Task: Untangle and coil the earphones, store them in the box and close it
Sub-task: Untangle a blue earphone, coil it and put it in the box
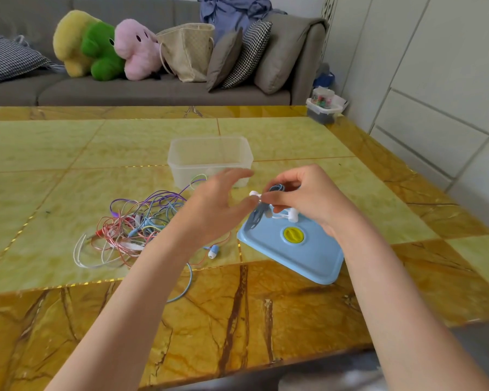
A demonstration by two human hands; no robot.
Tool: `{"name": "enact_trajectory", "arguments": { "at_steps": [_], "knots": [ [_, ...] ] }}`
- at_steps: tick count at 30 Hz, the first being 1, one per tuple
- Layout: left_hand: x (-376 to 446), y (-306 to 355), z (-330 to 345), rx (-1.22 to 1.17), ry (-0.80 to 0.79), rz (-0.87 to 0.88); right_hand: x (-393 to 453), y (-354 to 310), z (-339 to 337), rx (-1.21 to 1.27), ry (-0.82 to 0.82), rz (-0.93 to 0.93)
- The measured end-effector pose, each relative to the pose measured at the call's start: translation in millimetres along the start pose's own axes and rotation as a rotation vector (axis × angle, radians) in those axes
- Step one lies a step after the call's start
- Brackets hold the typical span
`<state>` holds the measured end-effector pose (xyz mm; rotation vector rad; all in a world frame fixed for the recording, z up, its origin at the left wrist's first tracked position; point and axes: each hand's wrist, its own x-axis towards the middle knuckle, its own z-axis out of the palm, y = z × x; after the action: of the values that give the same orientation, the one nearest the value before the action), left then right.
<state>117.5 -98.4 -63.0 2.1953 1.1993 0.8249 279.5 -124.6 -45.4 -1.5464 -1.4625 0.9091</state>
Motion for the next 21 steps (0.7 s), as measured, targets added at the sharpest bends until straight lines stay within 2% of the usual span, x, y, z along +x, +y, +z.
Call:
{"name": "enact_trajectory", "arguments": {
  "at_steps": [3,6,9,12,17,19,21],
  "knots": [
    [0,7,11,-0.081,-0.1,0.1,-2,-1,2,0.16,-0.033,-0.005],
    [2,10,18,-0.174,-0.103,0.053,-2,-2,1,0.28,-0.026,-0.023],
    [6,13,23,-0.169,-0.113,-0.025,0,1,0,0.236,0.034,-0.04],
    [12,14,27,-0.064,-0.129,-0.053,3,4,1,0.198,0.071,-0.044],
    [17,7,23,-0.15,-0.072,-0.11,7,4,-1,0.338,0.081,-0.009],
    [22,-8,16,-0.204,0.039,-0.207,10,11,-6,0.22,0.179,0.018],
    [25,-21,6,-0.282,0.161,-0.3,15,22,-9,-0.036,0.311,0.02]
  ]
}}
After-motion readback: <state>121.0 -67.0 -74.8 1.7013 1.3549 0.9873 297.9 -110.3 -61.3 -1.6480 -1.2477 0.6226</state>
